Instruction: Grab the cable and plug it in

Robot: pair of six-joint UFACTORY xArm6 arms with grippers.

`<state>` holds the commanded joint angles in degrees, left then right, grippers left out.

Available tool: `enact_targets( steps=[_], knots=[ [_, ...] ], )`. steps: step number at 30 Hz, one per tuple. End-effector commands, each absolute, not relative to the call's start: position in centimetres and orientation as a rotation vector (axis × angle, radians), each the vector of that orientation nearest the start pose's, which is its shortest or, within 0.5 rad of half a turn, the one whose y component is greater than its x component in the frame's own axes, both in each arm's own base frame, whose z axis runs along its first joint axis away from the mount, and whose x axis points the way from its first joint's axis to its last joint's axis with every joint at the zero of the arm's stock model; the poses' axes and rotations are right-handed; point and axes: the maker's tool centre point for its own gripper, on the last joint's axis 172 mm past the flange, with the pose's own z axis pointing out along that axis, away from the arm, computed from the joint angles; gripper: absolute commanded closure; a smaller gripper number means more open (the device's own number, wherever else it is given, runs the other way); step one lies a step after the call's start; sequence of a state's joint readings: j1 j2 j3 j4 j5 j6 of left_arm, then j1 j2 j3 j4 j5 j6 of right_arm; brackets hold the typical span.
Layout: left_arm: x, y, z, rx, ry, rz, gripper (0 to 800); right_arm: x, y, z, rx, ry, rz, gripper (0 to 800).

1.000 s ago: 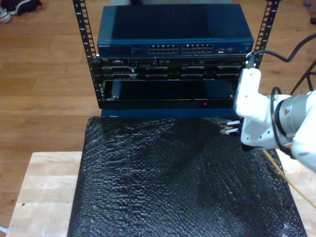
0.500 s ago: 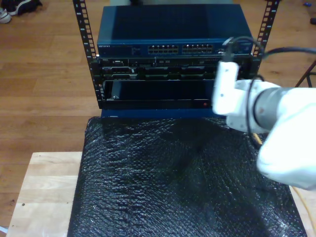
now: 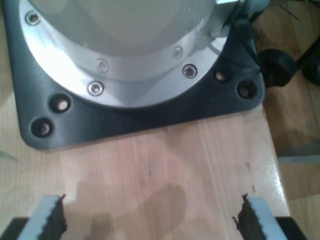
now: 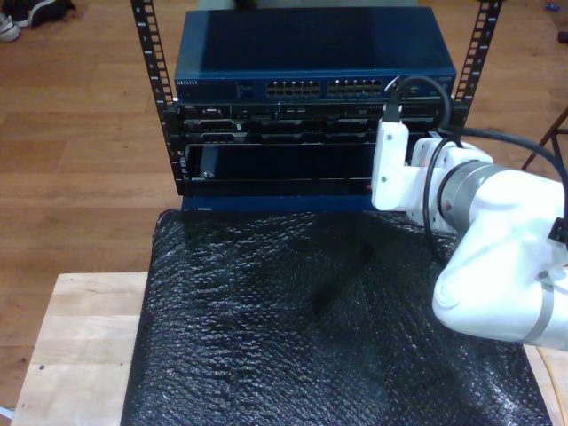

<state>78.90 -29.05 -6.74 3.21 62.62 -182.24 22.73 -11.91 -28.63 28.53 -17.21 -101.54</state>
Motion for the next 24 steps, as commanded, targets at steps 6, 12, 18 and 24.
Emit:
enact_targets(
  steps=[6, 12, 18, 24],
  knots=[
    [1.1, 11.8, 3.5, -2.231, 2.702, -0.459, 0, 51.8, 14.2, 27.2, 1.591, 1.687, 1.106, 800],
    [1.2, 11.8, 3.5, -2.229, 2.704, -0.458, 0, 52.4, 14.9, 27.1, 1.522, 1.684, 1.105, 800],
    [1.1, 11.8, 3.5, -2.231, 2.702, -0.459, 0, 52.5, 15.4, 27.0, 1.507, 1.695, 1.104, 800],
    [1.2, 11.8, 3.5, -2.229, 2.704, -0.458, 0, 52.4, 16.8, 27.0, 1.441, 1.698, 1.122, 800]
  ],
)
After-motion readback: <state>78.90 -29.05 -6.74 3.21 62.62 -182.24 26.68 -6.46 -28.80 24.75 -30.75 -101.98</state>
